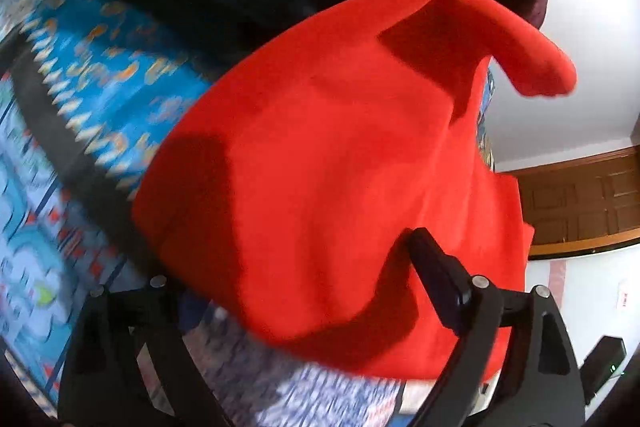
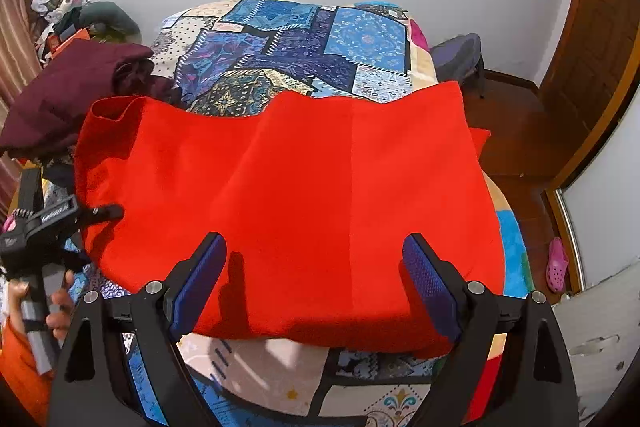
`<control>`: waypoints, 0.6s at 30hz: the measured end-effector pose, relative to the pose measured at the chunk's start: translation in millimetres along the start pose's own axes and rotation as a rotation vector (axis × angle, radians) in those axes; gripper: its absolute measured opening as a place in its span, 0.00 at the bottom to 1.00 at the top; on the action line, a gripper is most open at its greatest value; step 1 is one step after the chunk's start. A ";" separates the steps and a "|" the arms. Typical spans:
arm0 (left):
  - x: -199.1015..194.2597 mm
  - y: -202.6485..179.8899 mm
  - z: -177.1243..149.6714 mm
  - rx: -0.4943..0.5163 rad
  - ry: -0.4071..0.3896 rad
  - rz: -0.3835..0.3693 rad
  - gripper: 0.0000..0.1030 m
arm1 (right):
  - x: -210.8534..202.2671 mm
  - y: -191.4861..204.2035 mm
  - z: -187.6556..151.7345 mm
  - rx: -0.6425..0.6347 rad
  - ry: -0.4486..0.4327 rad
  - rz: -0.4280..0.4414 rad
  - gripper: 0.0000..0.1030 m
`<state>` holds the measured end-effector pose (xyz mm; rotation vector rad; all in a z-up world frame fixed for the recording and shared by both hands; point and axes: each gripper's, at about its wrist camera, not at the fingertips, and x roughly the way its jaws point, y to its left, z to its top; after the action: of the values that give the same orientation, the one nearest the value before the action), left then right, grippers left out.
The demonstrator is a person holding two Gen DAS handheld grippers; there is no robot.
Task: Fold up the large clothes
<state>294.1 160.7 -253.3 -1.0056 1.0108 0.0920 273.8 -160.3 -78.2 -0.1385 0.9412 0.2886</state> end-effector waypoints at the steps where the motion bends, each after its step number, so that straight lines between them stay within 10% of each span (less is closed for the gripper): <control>1: 3.5 -5.2 2.0 0.018 -0.008 0.004 0.87 | -0.1 -0.7 1.1 0.001 -0.001 -0.004 0.85; 3: 7.3 -15.3 5.7 0.050 -0.025 0.000 0.86 | -2.6 -1.7 3.4 0.004 -0.007 -0.008 0.85; 10: 0.6 -47.8 -1.3 0.086 -0.076 -0.040 0.16 | -8.3 -2.1 14.5 -0.011 -0.015 -0.028 0.85; 18: -81.5 -111.3 -28.6 0.246 -0.162 -0.172 0.11 | -10.5 18.9 32.4 -0.122 -0.022 -0.072 0.85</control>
<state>283.6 105.7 -124.0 -0.8409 0.7635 -0.0900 287.4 -136.4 -50.6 -0.2807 0.8948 0.2803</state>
